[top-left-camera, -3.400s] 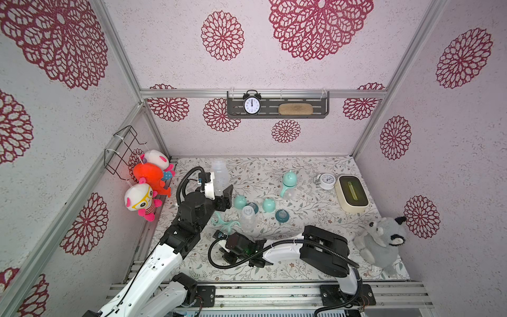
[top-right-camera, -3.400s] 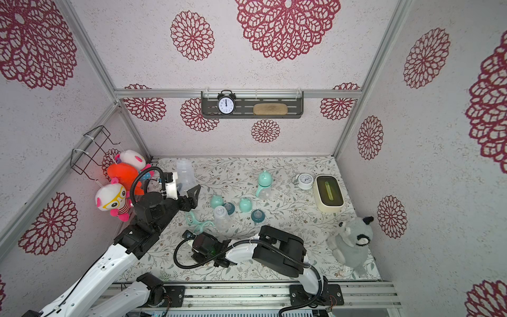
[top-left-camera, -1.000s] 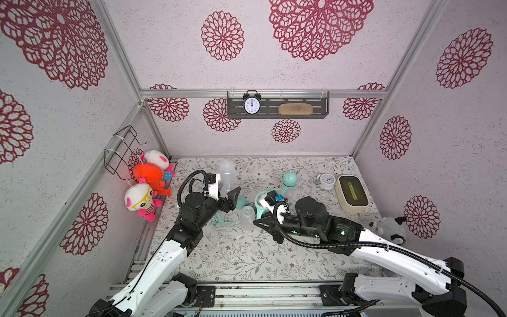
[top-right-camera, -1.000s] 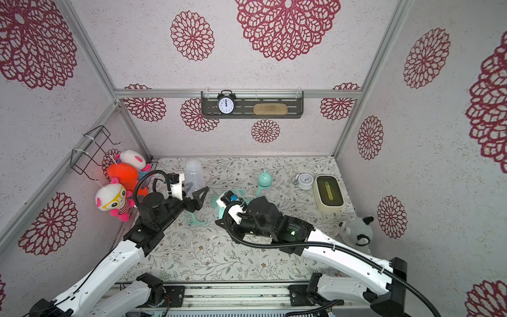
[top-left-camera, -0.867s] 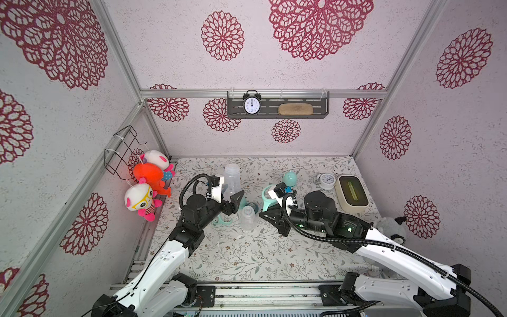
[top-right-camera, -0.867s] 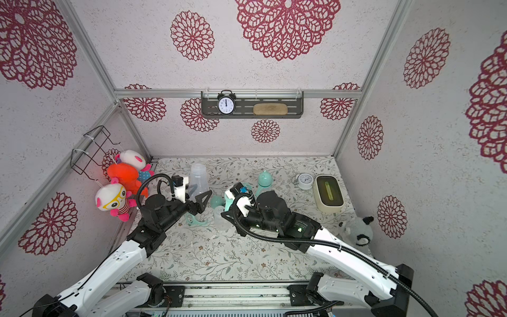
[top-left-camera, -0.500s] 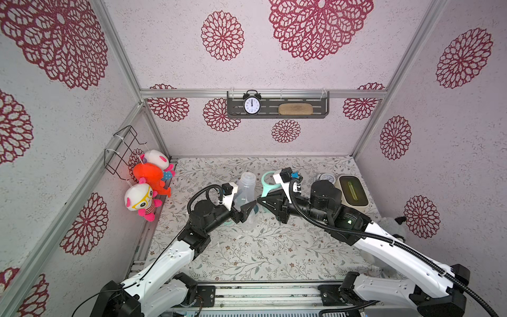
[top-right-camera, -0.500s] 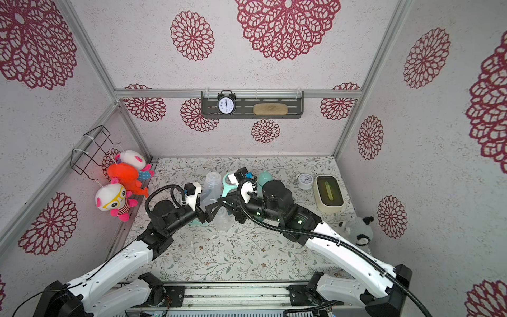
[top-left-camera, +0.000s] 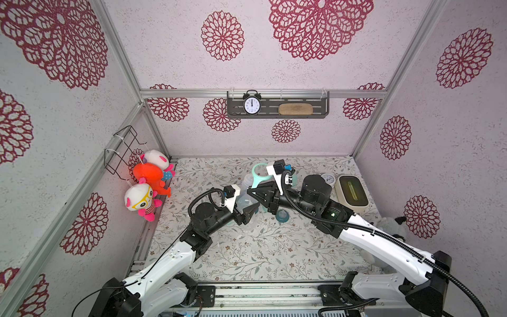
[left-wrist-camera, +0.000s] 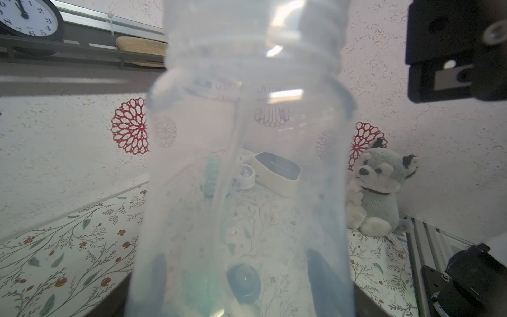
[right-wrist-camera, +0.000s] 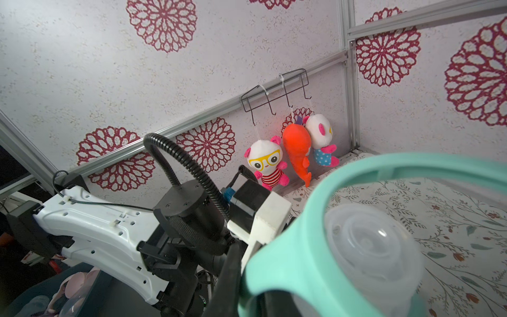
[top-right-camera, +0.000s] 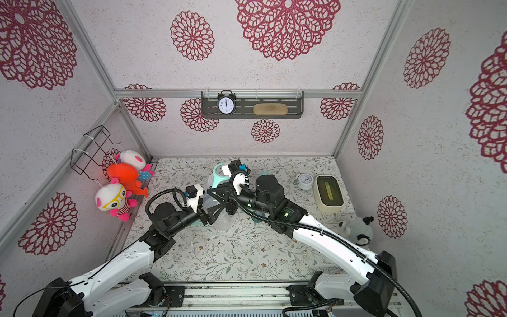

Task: Assemble the baby bottles
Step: Put on the handle of the baby bottle.

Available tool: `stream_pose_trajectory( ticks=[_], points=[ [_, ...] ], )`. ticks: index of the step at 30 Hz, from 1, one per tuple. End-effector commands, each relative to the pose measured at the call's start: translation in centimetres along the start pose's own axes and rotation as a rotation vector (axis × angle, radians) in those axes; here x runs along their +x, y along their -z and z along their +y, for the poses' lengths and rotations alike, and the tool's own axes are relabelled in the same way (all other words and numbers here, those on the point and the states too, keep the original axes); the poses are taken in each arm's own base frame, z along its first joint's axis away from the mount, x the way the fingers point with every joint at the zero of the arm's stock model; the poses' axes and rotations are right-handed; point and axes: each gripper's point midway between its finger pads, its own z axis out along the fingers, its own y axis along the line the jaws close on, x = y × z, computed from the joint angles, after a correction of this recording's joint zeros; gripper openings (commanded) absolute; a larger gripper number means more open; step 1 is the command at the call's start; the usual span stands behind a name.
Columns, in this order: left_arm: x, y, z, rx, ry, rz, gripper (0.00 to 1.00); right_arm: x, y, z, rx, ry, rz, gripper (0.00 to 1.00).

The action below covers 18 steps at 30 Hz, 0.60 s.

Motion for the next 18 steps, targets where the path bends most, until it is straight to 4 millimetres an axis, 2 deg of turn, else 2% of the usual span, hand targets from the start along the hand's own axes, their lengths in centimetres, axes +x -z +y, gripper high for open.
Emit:
stream_pose_trajectory(
  ticks=[1,9,18],
  points=[
    [-1.8,0.1,-1.0,0.033,-0.035,-0.061,0.00,-2.9,0.3,1.5,-0.076,0.011,-0.107,0.00],
    [-2.1,0.0,-1.2,0.032,-0.047,-0.070,0.00,-2.4,-0.6,1.2,-0.124,-0.051,-0.139,0.00],
    [-2.5,0.0,-0.8,0.009,-0.057,-0.086,0.00,-0.8,-1.3,1.0,-0.161,-0.113,-0.117,0.00]
  ],
)
